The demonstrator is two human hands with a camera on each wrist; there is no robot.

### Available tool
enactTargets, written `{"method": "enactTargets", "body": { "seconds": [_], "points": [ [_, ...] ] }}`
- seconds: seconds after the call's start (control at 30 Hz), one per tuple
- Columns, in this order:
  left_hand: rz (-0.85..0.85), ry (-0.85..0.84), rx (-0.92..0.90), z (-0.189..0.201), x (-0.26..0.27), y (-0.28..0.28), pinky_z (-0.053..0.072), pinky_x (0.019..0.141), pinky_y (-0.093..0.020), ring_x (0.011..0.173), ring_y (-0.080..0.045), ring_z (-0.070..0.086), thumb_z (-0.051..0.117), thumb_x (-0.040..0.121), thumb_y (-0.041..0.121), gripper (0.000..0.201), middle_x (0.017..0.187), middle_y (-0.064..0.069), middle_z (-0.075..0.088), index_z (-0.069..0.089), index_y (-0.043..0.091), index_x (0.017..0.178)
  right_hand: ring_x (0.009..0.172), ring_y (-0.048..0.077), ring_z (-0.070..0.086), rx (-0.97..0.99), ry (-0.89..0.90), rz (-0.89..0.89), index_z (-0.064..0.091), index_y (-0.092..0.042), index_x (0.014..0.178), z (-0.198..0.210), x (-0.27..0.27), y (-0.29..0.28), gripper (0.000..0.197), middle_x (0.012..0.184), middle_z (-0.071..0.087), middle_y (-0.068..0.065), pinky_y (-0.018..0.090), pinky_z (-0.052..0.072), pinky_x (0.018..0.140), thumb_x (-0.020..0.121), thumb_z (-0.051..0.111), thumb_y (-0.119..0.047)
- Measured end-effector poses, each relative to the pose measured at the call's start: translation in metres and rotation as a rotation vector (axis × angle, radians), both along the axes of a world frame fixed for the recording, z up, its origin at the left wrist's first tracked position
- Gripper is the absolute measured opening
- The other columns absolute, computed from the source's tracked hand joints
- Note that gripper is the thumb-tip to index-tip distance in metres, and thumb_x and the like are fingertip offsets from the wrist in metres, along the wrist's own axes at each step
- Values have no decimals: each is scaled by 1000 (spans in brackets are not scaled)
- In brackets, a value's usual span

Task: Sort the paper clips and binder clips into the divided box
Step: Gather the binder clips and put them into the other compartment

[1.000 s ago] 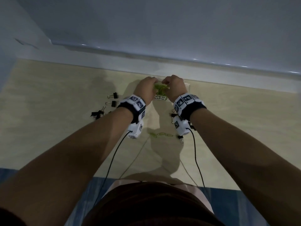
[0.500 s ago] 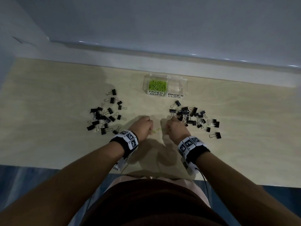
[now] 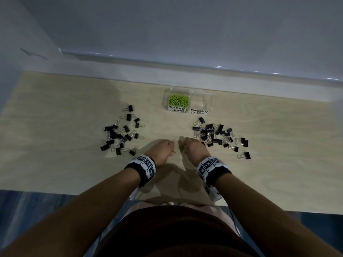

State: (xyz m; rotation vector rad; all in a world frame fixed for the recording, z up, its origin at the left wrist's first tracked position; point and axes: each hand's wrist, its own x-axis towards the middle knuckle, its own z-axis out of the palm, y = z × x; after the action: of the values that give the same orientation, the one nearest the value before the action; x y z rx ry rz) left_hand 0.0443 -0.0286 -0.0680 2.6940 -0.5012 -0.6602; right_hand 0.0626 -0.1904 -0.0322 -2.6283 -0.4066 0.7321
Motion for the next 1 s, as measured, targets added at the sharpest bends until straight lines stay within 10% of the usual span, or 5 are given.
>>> {"method": "enactTargets", "body": {
  "seconds": [0.13,0.5,0.7,1.0],
  "points": [
    [-10,-1,10,1,1,0,38,90,-37,107,-31,47,50,94,14,22,114,-19,54,51,0,110,85,25,50,23,-4,30,52,-15,81,3,-1,4,19,90,55,9,36,49,78,72,51,1],
    [234,-36,-119,27,28,8,46,82,-41,91,-28,55,49,93,12,6,102,-9,55,52,7,95,121,33,39,-158,17,167,30,2,131,24,2,0,48,131,37,19,37,39,102,87,45,-8],
    [446,-222,-265,70,123,-3,47,79,-33,84,-25,59,58,87,11,5,92,-9,64,62,8,86,79,24,53,-23,-122,-191,49,-8,97,51,93,0,23,93,58,10,29,39,66,81,49,8],
    [503,-308,-281,72,140,-14,46,82,-32,93,-26,59,64,83,8,14,107,-11,59,63,8,97,84,22,64,86,-215,-127,65,-14,99,60,154,2,21,95,69,9,37,55,82,85,54,-2]
  ]
}}
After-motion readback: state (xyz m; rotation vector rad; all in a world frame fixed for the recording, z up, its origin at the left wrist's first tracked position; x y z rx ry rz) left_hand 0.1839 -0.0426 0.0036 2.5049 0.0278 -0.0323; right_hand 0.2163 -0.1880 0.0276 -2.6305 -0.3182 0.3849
